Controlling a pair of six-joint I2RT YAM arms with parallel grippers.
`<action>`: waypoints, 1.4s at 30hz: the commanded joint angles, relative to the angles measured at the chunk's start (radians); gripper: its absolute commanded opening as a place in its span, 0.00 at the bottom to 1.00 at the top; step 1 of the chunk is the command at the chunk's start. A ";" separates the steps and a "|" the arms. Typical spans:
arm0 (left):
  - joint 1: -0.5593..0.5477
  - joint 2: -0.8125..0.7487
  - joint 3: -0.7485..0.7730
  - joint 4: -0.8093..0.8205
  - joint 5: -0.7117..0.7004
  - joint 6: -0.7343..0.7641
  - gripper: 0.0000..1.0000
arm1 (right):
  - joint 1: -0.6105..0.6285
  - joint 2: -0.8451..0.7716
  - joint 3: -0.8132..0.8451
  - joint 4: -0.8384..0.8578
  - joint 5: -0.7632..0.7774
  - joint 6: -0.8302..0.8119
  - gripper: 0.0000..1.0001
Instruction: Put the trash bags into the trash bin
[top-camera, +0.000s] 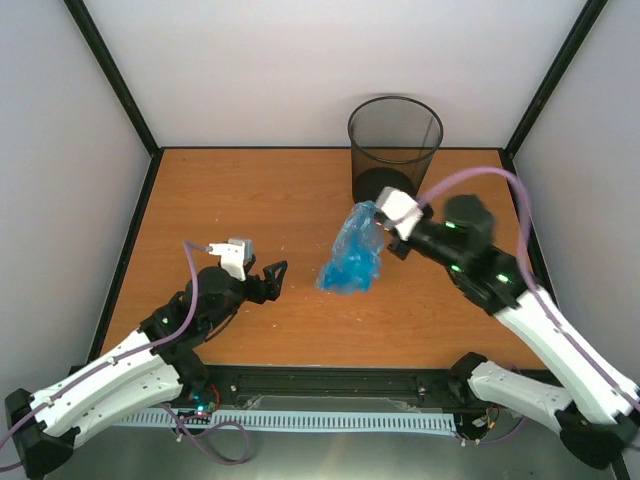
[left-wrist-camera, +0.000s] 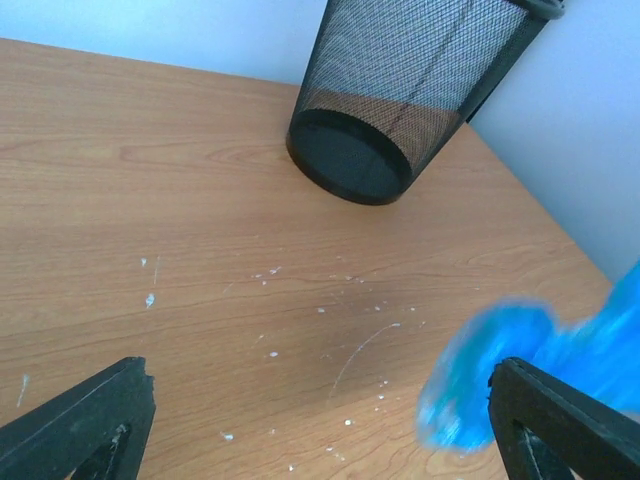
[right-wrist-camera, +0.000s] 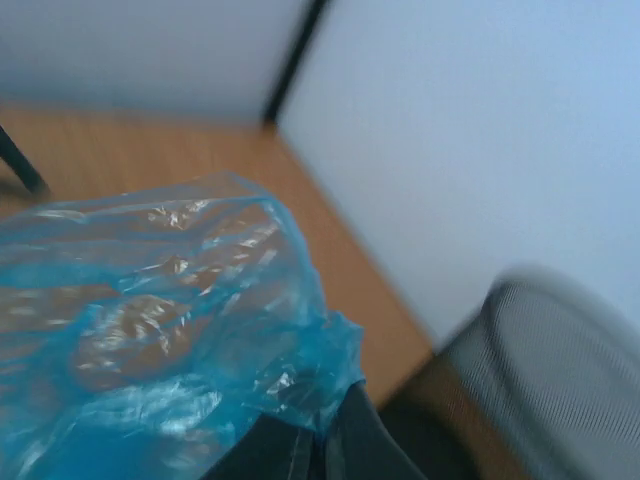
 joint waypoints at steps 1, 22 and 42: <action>-0.010 -0.007 0.013 -0.059 -0.021 -0.020 0.92 | -0.056 0.301 -0.156 -0.164 0.217 0.010 0.03; -0.082 0.111 -0.106 0.401 0.535 0.115 0.87 | -0.059 0.173 -0.032 -0.296 -0.083 0.158 0.03; -0.197 0.648 0.068 0.714 0.137 0.030 0.68 | -0.066 0.194 -0.035 -0.294 -0.095 0.178 0.03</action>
